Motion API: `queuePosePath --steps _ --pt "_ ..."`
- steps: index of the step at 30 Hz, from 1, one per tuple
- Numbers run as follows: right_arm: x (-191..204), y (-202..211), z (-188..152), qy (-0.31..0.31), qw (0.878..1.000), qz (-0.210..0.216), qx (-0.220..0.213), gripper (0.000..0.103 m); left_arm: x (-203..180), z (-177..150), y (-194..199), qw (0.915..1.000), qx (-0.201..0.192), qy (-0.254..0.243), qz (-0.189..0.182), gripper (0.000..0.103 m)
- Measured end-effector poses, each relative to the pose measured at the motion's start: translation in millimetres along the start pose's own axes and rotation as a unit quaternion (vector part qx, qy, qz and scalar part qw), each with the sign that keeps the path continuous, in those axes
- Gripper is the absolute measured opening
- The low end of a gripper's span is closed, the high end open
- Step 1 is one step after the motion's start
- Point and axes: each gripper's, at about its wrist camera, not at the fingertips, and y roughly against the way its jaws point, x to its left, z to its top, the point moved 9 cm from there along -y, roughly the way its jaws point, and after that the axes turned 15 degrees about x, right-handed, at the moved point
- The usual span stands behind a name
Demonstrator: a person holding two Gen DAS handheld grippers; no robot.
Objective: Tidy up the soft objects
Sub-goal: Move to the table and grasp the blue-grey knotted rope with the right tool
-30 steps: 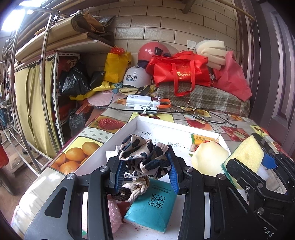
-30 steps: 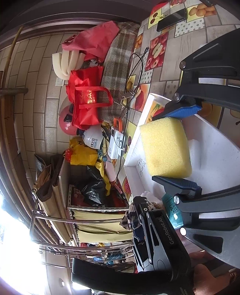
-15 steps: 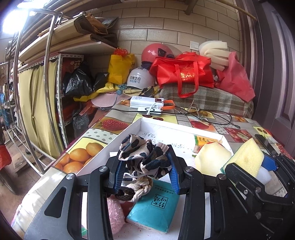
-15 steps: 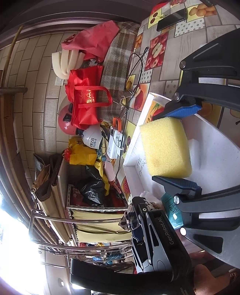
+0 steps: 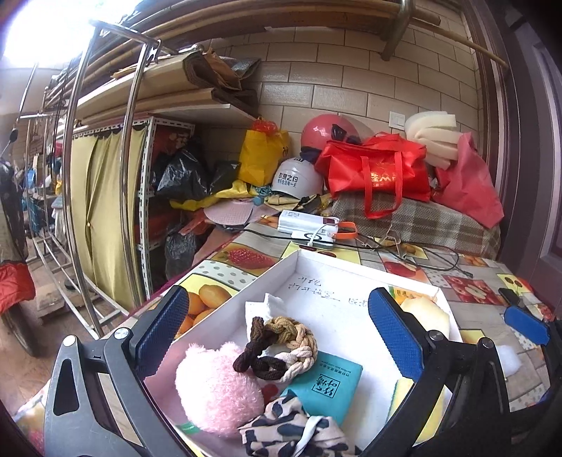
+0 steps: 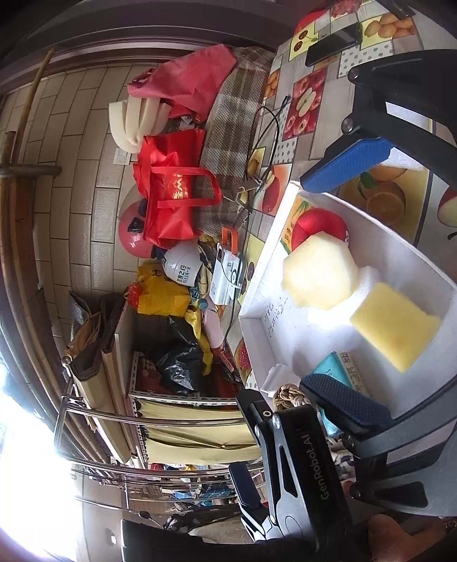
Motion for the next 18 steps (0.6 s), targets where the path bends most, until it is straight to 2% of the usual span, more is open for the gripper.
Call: queuePosePath --steps 2,5,8,10,13,16,18 --pt "2.6 9.6 -4.9 -0.007 1.000 0.001 -0.003 0.103 8.1 -3.8 4.7 0.9997 0.004 0.023 -0.001 0.103" --pt "9.0 27.2 -13.7 -0.005 1.000 -0.020 -0.011 0.103 18.1 -11.5 9.7 0.9986 0.017 0.050 -0.008 0.103" --pt "20.4 39.9 -26.4 0.013 1.000 -0.009 0.004 0.103 16.8 -18.3 16.8 0.9982 0.022 0.054 -0.014 0.103" --pt "21.4 53.1 -34.7 0.019 1.000 0.000 0.001 0.103 3.0 -22.9 22.2 0.9989 0.027 0.032 -0.021 0.103" --pt "7.7 66.3 -50.4 0.009 1.000 0.014 0.017 0.103 -31.5 -31.3 35.1 0.9988 0.022 -0.034 -0.028 0.103" --pt "-29.9 77.4 -65.8 -0.033 0.999 0.011 0.034 0.103 -78.3 -44.8 49.0 0.9919 0.010 -0.123 -0.032 0.103" --pt "-57.8 81.4 -79.1 -0.058 0.997 0.001 0.055 0.103 -105.4 -56.4 51.5 0.9865 0.030 -0.145 -0.070 0.103"
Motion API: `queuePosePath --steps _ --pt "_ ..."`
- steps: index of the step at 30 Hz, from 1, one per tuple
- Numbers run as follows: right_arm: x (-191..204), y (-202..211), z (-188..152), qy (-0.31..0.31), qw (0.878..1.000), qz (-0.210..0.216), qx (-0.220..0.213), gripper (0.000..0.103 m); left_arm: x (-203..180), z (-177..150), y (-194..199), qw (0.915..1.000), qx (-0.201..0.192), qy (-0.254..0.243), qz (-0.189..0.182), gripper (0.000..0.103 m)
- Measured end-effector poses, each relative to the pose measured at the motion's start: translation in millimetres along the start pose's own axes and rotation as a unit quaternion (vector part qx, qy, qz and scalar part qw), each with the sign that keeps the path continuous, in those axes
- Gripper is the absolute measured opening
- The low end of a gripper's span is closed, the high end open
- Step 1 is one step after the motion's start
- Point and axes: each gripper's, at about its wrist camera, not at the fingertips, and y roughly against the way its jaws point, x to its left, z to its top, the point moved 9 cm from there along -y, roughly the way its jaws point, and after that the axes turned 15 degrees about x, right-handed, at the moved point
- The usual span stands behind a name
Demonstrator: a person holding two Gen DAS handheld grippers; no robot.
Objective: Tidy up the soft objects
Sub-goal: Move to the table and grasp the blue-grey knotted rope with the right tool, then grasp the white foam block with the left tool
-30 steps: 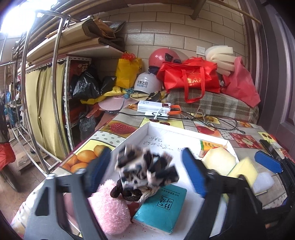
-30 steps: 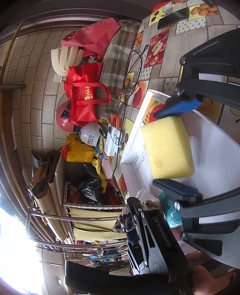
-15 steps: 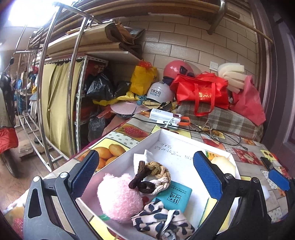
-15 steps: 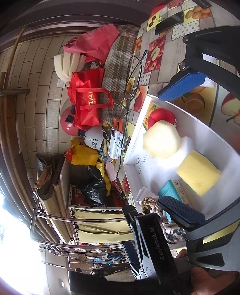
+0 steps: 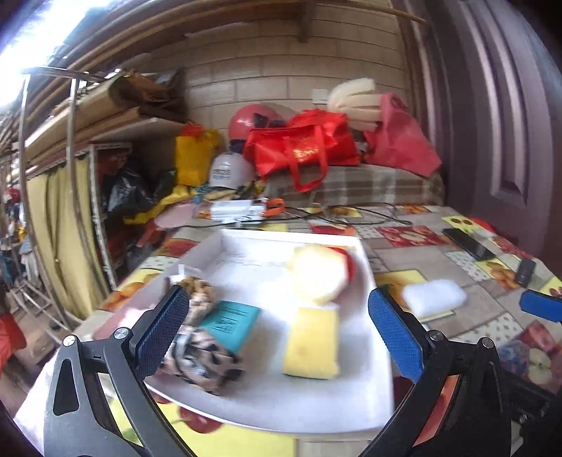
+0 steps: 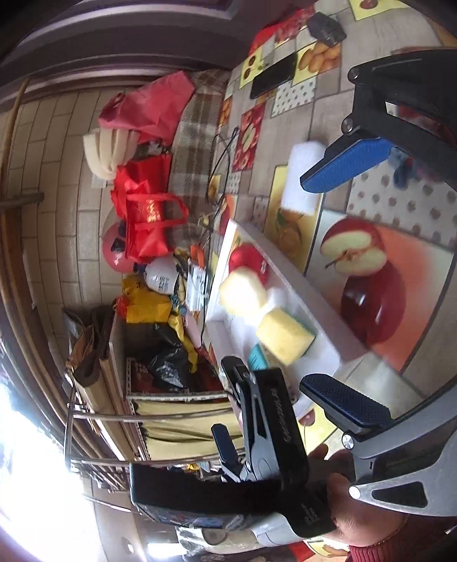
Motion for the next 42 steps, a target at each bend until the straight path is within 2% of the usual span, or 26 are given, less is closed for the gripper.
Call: queuePosePath --steps 5,10,12,13,14,16,17,19,23,25,27,32,34,35,37,38,39,42 --pt "-58.6 -6.2 -28.6 -0.034 0.996 -0.008 0.087 0.103 -39.8 -1.9 -6.6 0.9991 0.026 -0.012 -0.030 0.103" --pt "-56.2 -20.4 -52.1 0.007 0.987 0.013 0.159 0.103 -68.0 -1.5 -19.5 0.9970 0.053 -0.031 -0.048 0.103" --pt "-52.3 -26.8 -62.5 0.014 0.982 0.023 0.186 0.098 -81.3 -1.8 -26.6 0.9952 0.067 -0.048 -0.053 0.103" --pt "-50.5 -30.3 -65.4 0.016 0.980 0.034 0.197 0.081 -88.2 -1.9 -29.8 0.9940 0.073 -0.059 -0.056 0.103" --pt "-50.0 -33.6 -68.1 0.018 0.977 0.044 0.207 0.056 -95.4 -2.3 -32.7 0.9925 0.079 -0.072 -0.059 0.103" --pt "-51.5 -33.7 -69.8 0.021 0.976 0.059 0.208 0.039 -109.5 -3.8 -38.8 0.9892 0.091 -0.097 -0.062 0.103" --pt "-56.4 -32.2 -69.2 0.022 0.977 0.057 0.203 0.035 -117.2 -4.4 -42.0 0.9873 0.096 -0.108 -0.065 0.103" --pt "-74.3 -29.7 -69.0 0.016 0.979 0.046 0.197 0.035 -131.8 -4.6 -49.4 0.9833 0.108 -0.129 -0.071 0.103" --pt "-136.0 -28.1 -66.6 -0.047 0.981 0.017 0.186 0.035 -159.5 1.1 -73.4 0.9766 0.133 -0.149 -0.078 0.103" --pt "-162.4 -29.0 -68.7 -0.088 0.978 0.027 0.187 0.035 -172.0 6.7 -89.4 0.9739 0.145 -0.159 -0.072 0.103" --pt "-173.5 -26.9 -70.3 -0.124 0.973 0.062 0.183 0.034 -184.4 16.0 -103.5 0.9723 0.143 -0.173 -0.066 0.103" --pt "-167.2 -25.3 -69.4 -0.125 0.972 0.087 0.180 0.035 -206.6 37.7 -133.7 0.9685 0.147 -0.182 -0.086 0.103" --pt "-166.9 -25.7 -69.2 -0.130 0.970 0.098 0.180 0.035 -211.3 36.7 -151.3 0.9618 0.182 -0.175 -0.105 0.103" --pt "-167.5 -26.0 -69.3 -0.133 0.969 0.103 0.179 0.035 -213.7 33.1 -160.0 0.9558 0.207 -0.174 -0.117 0.103" --pt "-168.4 -26.2 -69.3 -0.139 0.967 0.115 0.178 0.035 -220.4 22.0 -172.7 0.9394 0.254 -0.176 -0.147 0.103" --pt "-169.0 -26.6 -68.8 -0.142 0.967 0.120 0.177 0.035 -224.5 13.5 -175.8 0.9283 0.281 -0.174 -0.170 0.103" --pt "-169.3 -26.6 -69.1 -0.144 0.966 0.124 0.176 0.035 -225.9 12.1 -172.5 0.9277 0.277 -0.181 -0.173 0.103" --pt "-170.5 -26.1 -69.1 -0.150 0.964 0.133 0.174 0.035 -230.1 2.4 -150.4 0.9153 0.288 -0.179 -0.218 0.103"
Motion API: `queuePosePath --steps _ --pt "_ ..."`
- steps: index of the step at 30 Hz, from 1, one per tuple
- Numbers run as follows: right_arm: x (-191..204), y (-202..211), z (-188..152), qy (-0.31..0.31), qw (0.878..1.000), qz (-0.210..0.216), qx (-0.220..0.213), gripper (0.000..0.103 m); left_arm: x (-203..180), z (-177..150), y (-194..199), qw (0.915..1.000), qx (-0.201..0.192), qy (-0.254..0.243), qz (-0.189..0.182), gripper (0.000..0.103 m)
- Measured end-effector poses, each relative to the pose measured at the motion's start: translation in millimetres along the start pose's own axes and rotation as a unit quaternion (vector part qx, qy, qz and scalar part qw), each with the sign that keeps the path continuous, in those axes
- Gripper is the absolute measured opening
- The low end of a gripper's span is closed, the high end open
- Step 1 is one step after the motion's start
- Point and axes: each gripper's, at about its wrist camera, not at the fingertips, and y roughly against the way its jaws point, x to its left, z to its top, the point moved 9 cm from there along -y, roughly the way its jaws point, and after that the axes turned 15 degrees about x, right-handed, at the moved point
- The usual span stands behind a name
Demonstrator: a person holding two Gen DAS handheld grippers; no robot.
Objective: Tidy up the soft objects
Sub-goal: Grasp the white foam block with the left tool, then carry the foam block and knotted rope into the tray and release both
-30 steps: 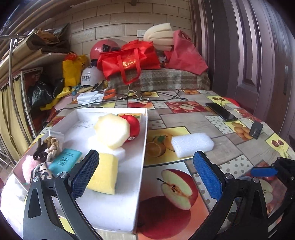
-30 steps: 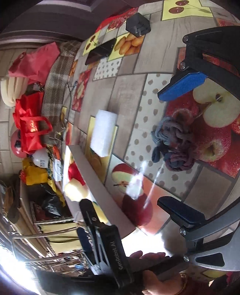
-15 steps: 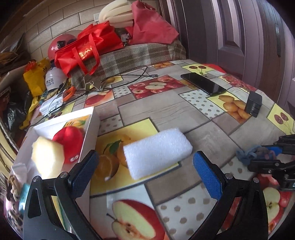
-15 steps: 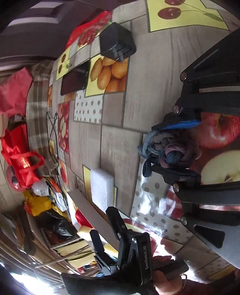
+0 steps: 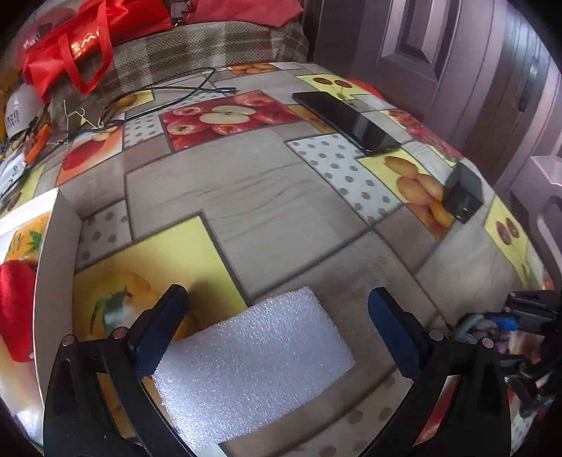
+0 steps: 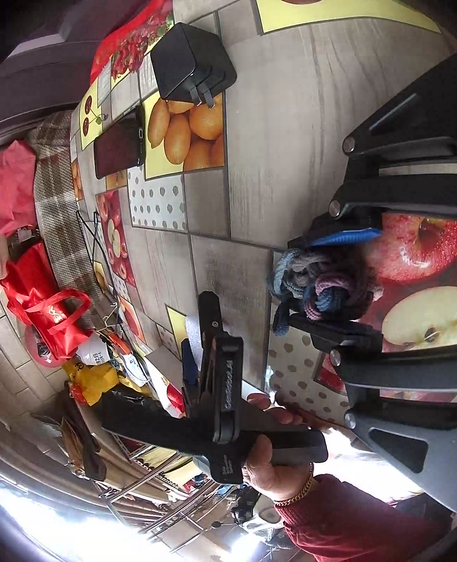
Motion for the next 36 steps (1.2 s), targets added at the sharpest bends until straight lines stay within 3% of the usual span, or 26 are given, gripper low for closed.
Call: queuePosePath --steps 5,10,12,15,16,19,23,28,31,36 --pt "0.5 0.0 0.1 0.000 1.000 -0.001 0.000 0.035 -33.5 -36.4 13.5 0.9980 0.021 -0.052 -0.031 0.103" --pt "0.4 0.1 -0.4 0.001 1.000 -0.002 0.000 0.035 -41.6 -57.8 21.4 0.9904 0.033 -0.133 0.022 0.103" --pt "0.0 0.0 -0.3 0.001 1.000 -0.002 0.000 0.035 -37.5 -64.9 13.0 0.9881 0.059 -0.137 0.035 0.103" --pt "0.2 -0.6 0.0 0.000 1.000 -0.003 0.001 0.035 -29.4 -66.6 11.3 0.9908 0.054 -0.118 0.037 0.103" --pt "0.7 -0.7 -0.1 0.001 1.000 -0.005 0.001 0.035 -26.1 -66.2 11.5 0.9929 0.049 -0.102 0.036 0.099" --pt "-0.6 -0.6 0.5 0.004 1.000 -0.009 0.001 0.035 -22.4 -64.9 18.5 0.9958 0.014 -0.080 0.041 0.073" --pt "-3.3 2.6 0.8 0.000 1.000 -0.017 -0.008 0.035 -22.6 -74.4 28.7 0.9961 -0.029 -0.061 0.058 0.066" --pt "1.0 15.9 1.4 0.008 0.997 -0.054 -0.045 0.035 -36.7 -85.1 50.7 0.9892 -0.075 -0.069 0.105 0.065" --pt "6.8 31.6 0.6 0.014 0.993 -0.078 -0.089 0.035 -30.1 -86.3 67.6 0.9843 -0.113 -0.041 0.129 0.065" --pt "24.3 57.3 -1.4 0.028 0.979 -0.111 -0.170 0.035 -7.9 -94.3 108.7 0.9622 -0.202 0.025 0.181 0.065"
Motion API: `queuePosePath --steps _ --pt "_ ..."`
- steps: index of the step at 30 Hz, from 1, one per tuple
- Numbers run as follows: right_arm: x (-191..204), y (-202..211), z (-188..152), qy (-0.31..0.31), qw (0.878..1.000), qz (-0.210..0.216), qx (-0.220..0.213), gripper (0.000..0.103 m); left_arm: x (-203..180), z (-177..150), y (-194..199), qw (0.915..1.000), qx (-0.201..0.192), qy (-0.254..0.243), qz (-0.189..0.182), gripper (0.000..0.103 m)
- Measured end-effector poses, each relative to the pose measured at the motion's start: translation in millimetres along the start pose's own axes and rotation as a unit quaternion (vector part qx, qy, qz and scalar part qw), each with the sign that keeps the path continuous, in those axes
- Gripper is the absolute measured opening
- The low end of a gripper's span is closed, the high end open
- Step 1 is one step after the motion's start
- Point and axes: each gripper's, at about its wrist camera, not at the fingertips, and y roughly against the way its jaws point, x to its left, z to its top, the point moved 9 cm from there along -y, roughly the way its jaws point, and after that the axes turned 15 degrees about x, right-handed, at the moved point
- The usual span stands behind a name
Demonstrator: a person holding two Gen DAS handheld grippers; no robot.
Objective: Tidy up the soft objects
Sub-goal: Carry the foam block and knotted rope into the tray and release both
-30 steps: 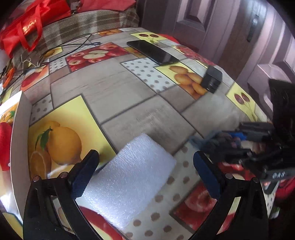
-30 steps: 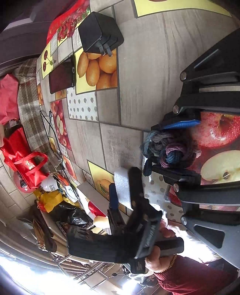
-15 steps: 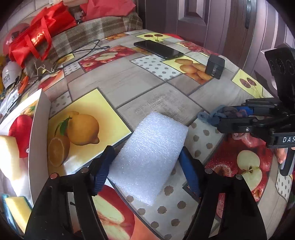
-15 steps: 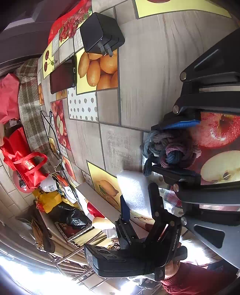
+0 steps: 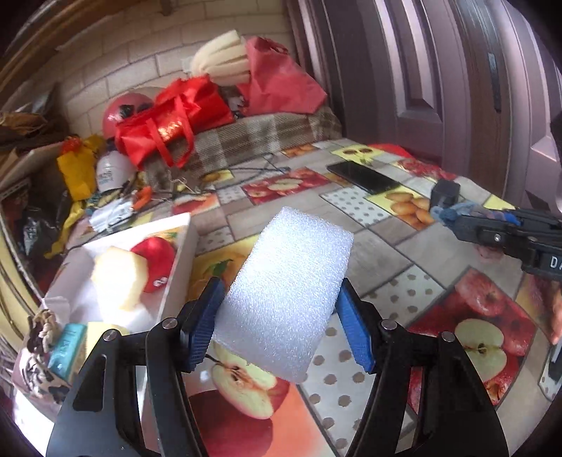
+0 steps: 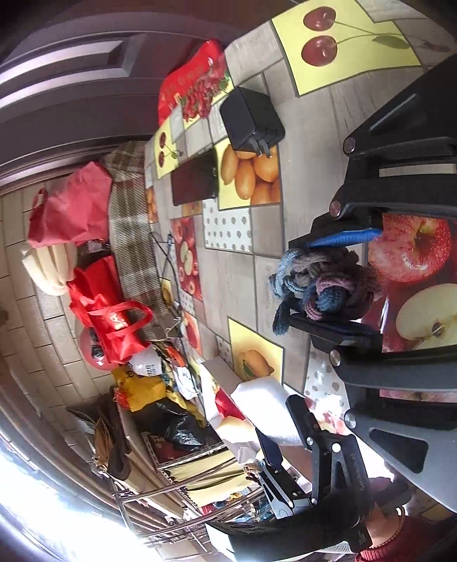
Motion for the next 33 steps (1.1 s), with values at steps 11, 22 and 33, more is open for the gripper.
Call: queuePosePath --steps 11,22,33 --pt "49.2 9.0 13.3 0.064 0.996 -0.034 -0.059 0.035 31.7 -9.1 31.7 0.9962 -0.057 0.059 0.027 0.065" --pt "101.5 -8.1 15.8 0.116 0.990 -0.041 -0.063 0.035 70.8 -28.6 46.5 0.9924 -0.071 0.091 0.041 0.065" --pt "156.1 -30.3 22.0 0.152 0.986 -0.019 -0.063 0.034 174.4 -65.7 53.9 0.9768 -0.063 0.174 0.109 0.065"
